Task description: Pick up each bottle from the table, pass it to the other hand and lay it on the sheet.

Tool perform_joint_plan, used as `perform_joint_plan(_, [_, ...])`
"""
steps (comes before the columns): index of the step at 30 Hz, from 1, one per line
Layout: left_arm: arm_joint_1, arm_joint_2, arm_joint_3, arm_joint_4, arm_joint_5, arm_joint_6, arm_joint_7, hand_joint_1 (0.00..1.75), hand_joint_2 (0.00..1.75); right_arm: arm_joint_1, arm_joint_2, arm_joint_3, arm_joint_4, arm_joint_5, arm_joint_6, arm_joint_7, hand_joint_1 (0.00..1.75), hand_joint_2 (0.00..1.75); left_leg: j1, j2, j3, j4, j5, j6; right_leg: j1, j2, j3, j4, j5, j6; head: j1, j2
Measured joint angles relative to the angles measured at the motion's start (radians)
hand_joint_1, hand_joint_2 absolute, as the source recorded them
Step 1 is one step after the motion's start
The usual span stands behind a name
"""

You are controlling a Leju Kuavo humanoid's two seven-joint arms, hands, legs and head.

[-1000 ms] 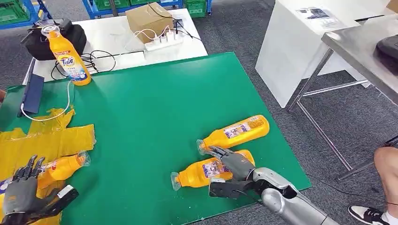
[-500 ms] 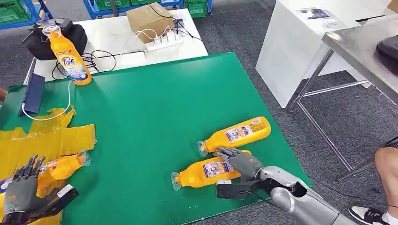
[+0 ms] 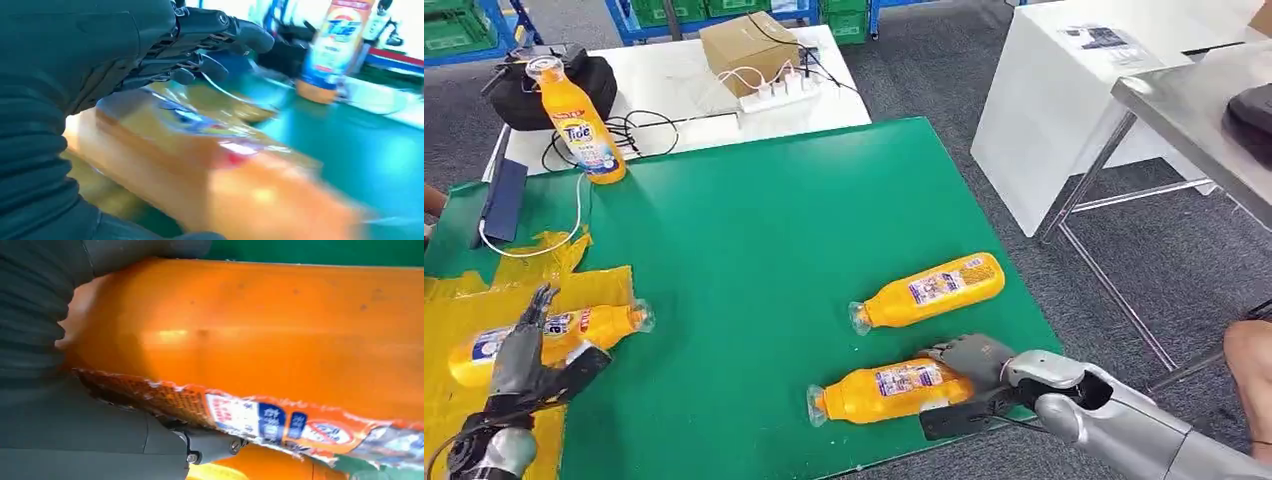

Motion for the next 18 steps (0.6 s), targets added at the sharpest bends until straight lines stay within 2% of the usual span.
perform_joint_plan(2, [-0.002, -0.023, 0.0, -0.028, 0.149, -0.099, -0.03, 0.0, 0.0, 0.0, 0.04, 0.013, 0.052, 0.039, -0.048, -0.011, 1.75, 1.75, 0.006, 0.012, 0.012, -0.001, -0.011, 0.0, 0.004, 0.01, 0.012, -0.004, -0.002, -0.002, 0.0, 0.0])
perform_joint_plan(3, [-0.001, -0.034, 0.005, -0.054, 0.238, -0.161, -0.043, 0.0, 0.0, -0.001, 0.067, 0.014, 0.082, 0.041, -0.074, -0.022, 1.75, 1.75, 0.009, 0.019, 0.018, -0.002, -0.015, 0.002, 0.005, 0.016, 0.02, -0.005, -0.014, -0.006, 0.0, 0.0])
perform_joint_plan(4, [0.005, -0.049, 0.013, -0.089, 0.34, -0.239, -0.046, 0.0, 0.0, -0.001, 0.098, 0.008, 0.122, 0.019, -0.105, -0.038, 1.75, 1.75, 0.012, 0.027, 0.017, -0.003, -0.02, -0.001, 0.009, 0.02, 0.026, -0.007, -0.015, -0.006, 0.0, 0.0])
perform_joint_plan(6, [0.017, -0.069, 0.028, -0.159, 0.478, -0.338, -0.046, 0.0, 0.0, -0.008, 0.151, -0.008, 0.189, -0.016, -0.135, -0.062, 1.75, 1.75, 0.016, 0.036, 0.026, -0.003, -0.026, 0.0, 0.013, 0.029, 0.04, -0.01, -0.017, -0.005, 0.001, 0.0])
perform_joint_plan(9, [0.019, -0.078, 0.047, -0.242, 0.512, -0.366, -0.04, 0.0, 0.0, -0.033, 0.201, -0.027, 0.249, -0.024, -0.136, -0.071, 1.75, 1.75, 0.017, 0.055, 0.02, -0.003, -0.022, 0.001, 0.013, 0.036, 0.028, -0.01, -0.015, -0.004, 0.0, 0.0])
perform_joint_plan(11, [0.021, -0.087, 0.059, -0.281, 0.551, -0.396, -0.046, 0.0, 0.0, -0.032, 0.227, -0.044, 0.277, -0.059, -0.169, -0.097, 1.75, 1.75, 0.016, 0.057, 0.018, -0.002, -0.02, 0.0, 0.013, 0.037, 0.026, -0.011, 0.004, -0.001, 0.0, 0.0])
perform_joint_plan(13, [0.051, -0.099, 0.083, -0.333, 0.635, -0.466, -0.048, 0.0, 0.0, -0.02, 0.288, -0.088, 0.299, -0.133, -0.254, -0.16, 1.75, 1.75, 0.015, 0.056, 0.014, -0.002, -0.013, -0.002, 0.012, 0.037, 0.023, -0.012, 0.012, -0.004, 0.001, 0.0])
perform_joint_plan(14, [0.079, -0.107, 0.097, -0.368, 0.682, -0.512, -0.043, 0.0, 1.75, -0.003, 0.322, -0.12, 0.301, -0.172, -0.296, -0.193, 1.75, 1.75, 0.016, 0.056, 0.011, -0.002, -0.011, -0.003, 0.013, 0.036, 0.02, -0.012, 0.014, -0.005, 0.0, 0.0])
perform_joint_plan(18, [0.201, -0.16, 0.149, -0.509, 0.822, -0.688, 0.008, 0.0, 1.75, 0.101, 0.492, -0.264, 0.226, -0.265, -0.343, -0.265, 1.75, 1.75, 0.015, 0.047, 0.001, -0.002, -0.007, -0.005, 0.013, 0.032, 0.007, -0.007, 0.019, -0.004, 0.0, 0.0])
